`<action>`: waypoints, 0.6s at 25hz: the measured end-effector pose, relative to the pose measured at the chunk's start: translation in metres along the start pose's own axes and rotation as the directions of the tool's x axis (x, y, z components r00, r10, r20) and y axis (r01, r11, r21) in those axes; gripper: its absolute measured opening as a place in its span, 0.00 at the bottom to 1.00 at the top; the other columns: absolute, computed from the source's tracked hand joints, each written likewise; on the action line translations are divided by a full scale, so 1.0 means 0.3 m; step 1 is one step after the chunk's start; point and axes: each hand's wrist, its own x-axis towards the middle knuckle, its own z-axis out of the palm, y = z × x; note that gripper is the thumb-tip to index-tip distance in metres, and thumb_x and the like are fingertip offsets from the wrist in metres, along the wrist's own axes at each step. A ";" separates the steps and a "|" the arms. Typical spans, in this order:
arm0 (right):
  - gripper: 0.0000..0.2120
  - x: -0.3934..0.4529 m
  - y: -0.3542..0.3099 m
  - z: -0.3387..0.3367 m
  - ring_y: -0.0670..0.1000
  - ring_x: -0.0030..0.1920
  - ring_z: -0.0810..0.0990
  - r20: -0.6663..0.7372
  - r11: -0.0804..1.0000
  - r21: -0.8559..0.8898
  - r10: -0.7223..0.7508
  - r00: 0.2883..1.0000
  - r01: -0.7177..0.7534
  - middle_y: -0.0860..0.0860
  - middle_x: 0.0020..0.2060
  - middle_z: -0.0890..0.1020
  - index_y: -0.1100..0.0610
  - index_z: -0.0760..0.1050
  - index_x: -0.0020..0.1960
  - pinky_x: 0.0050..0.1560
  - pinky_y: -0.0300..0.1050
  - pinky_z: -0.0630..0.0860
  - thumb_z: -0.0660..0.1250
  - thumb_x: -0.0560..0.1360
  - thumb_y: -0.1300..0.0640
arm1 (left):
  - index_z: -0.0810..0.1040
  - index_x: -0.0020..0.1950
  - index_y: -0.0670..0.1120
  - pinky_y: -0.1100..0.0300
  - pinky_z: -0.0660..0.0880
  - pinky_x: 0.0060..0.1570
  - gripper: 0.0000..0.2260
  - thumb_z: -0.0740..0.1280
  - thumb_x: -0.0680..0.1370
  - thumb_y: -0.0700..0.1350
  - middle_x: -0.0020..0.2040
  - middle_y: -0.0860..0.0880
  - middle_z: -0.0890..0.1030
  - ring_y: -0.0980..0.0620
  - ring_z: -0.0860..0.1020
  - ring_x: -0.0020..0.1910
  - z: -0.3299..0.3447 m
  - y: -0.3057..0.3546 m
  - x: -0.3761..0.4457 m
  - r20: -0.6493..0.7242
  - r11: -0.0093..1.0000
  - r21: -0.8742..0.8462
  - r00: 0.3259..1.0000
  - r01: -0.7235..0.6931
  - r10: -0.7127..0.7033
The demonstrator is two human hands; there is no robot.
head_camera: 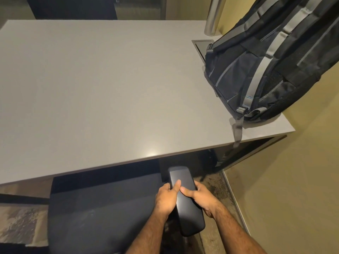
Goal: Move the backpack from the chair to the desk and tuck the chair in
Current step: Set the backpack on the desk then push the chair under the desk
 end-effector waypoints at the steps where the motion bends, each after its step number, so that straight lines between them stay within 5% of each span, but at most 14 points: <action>1: 0.26 -0.010 -0.004 0.004 0.52 0.51 0.85 -0.078 0.996 -0.086 -0.015 0.997 0.008 0.52 0.54 0.85 0.55 0.74 0.64 0.55 0.51 0.83 0.80 0.70 0.51 | 0.81 0.47 0.45 0.55 0.78 0.47 0.19 0.68 0.75 0.62 0.42 0.52 0.83 0.53 0.81 0.43 -0.024 0.012 -0.017 -0.031 0.999 0.047 0.999 -0.015 0.016; 4: 0.30 -0.053 -0.045 0.034 0.50 0.53 0.82 -0.297 0.940 -0.338 -0.139 0.945 0.032 0.48 0.55 0.81 0.52 0.72 0.64 0.55 0.49 0.81 0.80 0.67 0.46 | 0.83 0.45 0.48 0.60 0.75 0.46 0.09 0.71 0.76 0.54 0.41 0.54 0.84 0.53 0.81 0.45 -0.149 0.062 -0.084 -0.120 0.989 0.130 0.989 -0.068 0.084; 8: 0.33 -0.148 -0.141 0.131 0.54 0.61 0.79 -0.390 0.829 -0.557 -0.316 0.865 0.051 0.51 0.62 0.80 0.52 0.72 0.68 0.62 0.56 0.78 0.75 0.69 0.39 | 0.84 0.49 0.47 0.58 0.76 0.54 0.12 0.68 0.78 0.54 0.46 0.52 0.85 0.51 0.81 0.50 -0.348 0.144 -0.213 -0.173 0.953 0.257 0.962 -0.161 0.209; 15: 0.43 -0.382 -0.375 0.502 0.53 0.77 0.64 -0.032 0.499 -0.822 -0.521 0.853 0.274 0.53 0.77 0.68 0.55 0.61 0.79 0.77 0.50 0.61 0.59 0.75 0.28 | 0.69 0.74 0.49 0.53 0.70 0.69 0.31 0.58 0.78 0.67 0.71 0.51 0.75 0.50 0.72 0.70 -0.743 0.174 -0.428 -0.152 0.608 0.757 0.841 -0.239 0.519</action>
